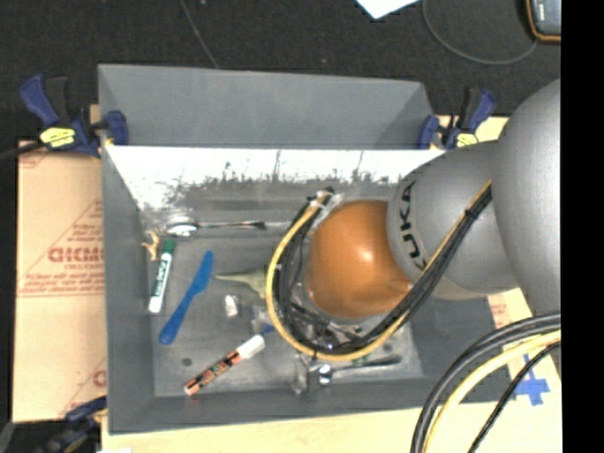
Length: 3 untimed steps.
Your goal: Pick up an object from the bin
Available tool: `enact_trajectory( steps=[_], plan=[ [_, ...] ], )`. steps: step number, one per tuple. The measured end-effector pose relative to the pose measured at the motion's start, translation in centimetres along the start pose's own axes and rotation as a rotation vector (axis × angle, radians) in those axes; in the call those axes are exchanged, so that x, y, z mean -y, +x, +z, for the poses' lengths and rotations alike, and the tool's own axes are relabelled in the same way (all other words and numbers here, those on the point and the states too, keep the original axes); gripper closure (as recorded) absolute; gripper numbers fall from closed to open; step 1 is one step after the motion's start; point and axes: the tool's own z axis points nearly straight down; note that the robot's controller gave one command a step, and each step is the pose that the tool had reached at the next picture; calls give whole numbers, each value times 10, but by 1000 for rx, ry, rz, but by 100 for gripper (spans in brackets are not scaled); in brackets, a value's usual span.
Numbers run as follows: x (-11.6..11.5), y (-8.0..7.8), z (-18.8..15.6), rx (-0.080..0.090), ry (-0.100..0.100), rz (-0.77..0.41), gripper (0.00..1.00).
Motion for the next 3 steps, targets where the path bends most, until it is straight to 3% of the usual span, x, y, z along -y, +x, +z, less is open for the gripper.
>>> enact_trajectory(
  steps=[1,2,3],
  plan=[
    [-112,-38,13,0,-8,401,100],
    [-112,-38,13,0,-9,402,100],
    [-72,-59,-61,4,-7,386,100]
  ],
)
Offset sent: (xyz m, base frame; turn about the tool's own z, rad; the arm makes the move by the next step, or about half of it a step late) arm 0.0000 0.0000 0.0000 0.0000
